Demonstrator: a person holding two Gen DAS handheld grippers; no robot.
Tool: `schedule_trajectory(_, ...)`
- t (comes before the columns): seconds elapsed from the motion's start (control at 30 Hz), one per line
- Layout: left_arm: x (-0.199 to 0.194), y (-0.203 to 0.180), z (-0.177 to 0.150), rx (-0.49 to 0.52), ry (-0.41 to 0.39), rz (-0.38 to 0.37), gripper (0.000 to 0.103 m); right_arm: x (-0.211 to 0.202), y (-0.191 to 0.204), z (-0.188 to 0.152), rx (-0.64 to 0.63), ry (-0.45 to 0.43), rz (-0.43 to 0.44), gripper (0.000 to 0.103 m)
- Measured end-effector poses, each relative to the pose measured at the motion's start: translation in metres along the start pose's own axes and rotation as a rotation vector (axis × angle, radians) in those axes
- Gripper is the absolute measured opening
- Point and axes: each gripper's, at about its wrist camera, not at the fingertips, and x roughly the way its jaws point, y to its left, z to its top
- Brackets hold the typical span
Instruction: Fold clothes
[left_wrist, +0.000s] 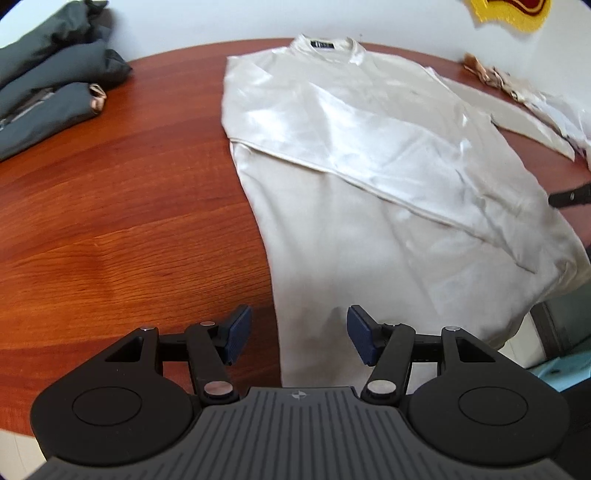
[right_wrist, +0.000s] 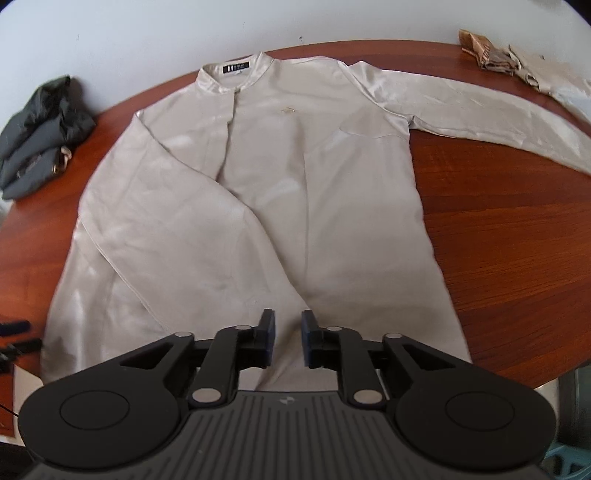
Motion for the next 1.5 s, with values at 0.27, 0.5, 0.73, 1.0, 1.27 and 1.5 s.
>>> schedule_trajectory(0.27,-0.018,-0.032,0.010,0.009,-0.028,0.006,0.060,-0.026,-0.019,-0.001,0.005,-0.026,-0.016,0.034)
schedule_trajectory(0.5,-0.025,-0.059,0.023,0.049,-0.042,-0.030,0.060,-0.047,-0.046,-0.003,0.063,-0.054,-0.063,0.035)
schedule_trajectory(0.73,-0.019,-0.078,0.036,0.100,-0.031,-0.062,0.060,-0.066,-0.088,-0.001,0.135,-0.081,-0.135,0.036)
schedule_trajectory(1.0,0.010,-0.118,0.064,0.101,-0.051,-0.044,0.061,-0.077,-0.173,0.019,0.157,-0.110,-0.185,0.042)
schedule_trajectory(1.27,0.032,-0.177,0.084,-0.059,-0.051,0.026,0.061,-0.065,-0.294,0.057,0.164,-0.104,-0.209,0.042)
schedule_trajectory(1.5,0.046,-0.242,0.100,-0.109,-0.044,0.060,0.061,-0.051,-0.394,0.088,0.159,-0.099,-0.247,0.049)
